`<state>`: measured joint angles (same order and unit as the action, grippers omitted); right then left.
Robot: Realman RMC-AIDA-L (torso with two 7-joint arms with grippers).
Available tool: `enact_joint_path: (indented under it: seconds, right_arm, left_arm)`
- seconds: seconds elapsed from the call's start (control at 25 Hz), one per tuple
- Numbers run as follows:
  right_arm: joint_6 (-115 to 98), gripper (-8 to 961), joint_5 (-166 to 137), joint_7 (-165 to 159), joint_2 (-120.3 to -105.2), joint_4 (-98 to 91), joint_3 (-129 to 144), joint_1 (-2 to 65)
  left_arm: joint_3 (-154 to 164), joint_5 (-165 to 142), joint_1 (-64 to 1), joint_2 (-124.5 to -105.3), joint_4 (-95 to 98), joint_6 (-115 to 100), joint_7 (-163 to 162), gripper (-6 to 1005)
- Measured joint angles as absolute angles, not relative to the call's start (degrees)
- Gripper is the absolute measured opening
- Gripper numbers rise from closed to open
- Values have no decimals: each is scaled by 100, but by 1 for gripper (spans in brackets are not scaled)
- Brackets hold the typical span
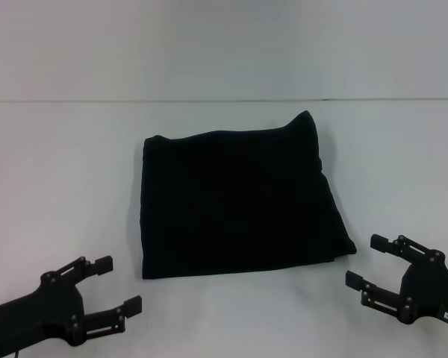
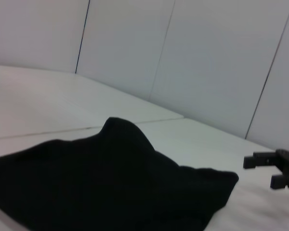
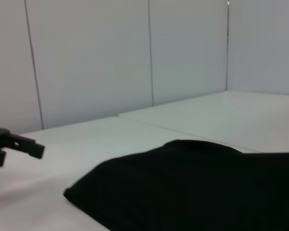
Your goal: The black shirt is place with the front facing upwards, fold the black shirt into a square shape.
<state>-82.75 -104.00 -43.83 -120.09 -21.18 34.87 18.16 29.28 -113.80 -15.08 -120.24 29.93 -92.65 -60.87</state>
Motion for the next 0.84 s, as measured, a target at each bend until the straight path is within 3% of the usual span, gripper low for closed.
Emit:
enact_joint_path:
  seconds: [0.84]
  right_arm:
    - [-8126, 820, -10379, -4377, -12006, -2118, 3276, 1855]
  left_arm:
    - [2849, -11364, -1778, -12032, 2927, -9179, -6131, 950]
